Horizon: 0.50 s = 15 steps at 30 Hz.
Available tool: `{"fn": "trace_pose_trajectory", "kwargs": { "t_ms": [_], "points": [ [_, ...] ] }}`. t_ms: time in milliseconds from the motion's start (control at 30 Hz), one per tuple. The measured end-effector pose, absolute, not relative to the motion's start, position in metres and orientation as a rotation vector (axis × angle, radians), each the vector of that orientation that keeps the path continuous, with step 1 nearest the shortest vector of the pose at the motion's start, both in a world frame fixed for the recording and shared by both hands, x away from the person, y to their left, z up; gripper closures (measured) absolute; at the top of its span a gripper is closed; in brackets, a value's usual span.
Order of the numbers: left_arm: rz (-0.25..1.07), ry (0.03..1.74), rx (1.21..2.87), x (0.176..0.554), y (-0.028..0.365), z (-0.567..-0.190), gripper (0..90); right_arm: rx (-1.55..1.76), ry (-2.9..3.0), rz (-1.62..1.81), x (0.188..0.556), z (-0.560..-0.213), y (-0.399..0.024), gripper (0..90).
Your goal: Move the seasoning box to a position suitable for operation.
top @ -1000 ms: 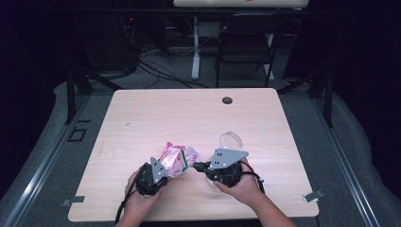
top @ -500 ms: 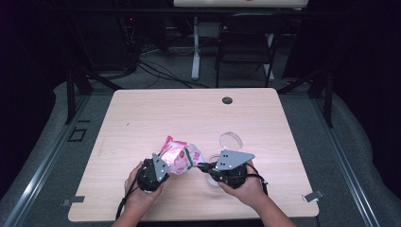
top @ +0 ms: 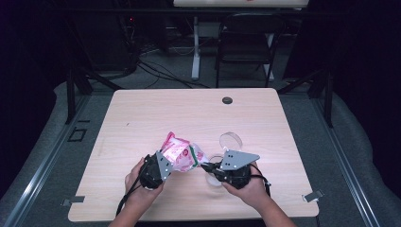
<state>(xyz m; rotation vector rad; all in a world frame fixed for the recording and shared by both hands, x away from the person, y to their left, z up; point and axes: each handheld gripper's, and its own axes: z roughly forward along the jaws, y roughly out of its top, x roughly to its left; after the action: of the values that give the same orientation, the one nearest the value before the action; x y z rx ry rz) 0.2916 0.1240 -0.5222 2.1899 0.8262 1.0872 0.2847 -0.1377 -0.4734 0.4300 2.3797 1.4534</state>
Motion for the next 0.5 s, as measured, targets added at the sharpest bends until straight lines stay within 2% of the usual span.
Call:
{"fn": "trace_pose_trajectory", "kwargs": {
  "t_ms": [467,500],
  "points": [
    [1.114,0.808,2.197,0.2992,0.1146,-0.5179,58.6,0.453,2.370,1.432,0.2849,-0.4770,-0.1462,89.9],
    [1.114,0.807,2.201,0.2996,0.1142,-0.5178,58.7,0.453,2.370,1.429,0.2852,-0.4771,-0.1465,86.8]
  ]
}}
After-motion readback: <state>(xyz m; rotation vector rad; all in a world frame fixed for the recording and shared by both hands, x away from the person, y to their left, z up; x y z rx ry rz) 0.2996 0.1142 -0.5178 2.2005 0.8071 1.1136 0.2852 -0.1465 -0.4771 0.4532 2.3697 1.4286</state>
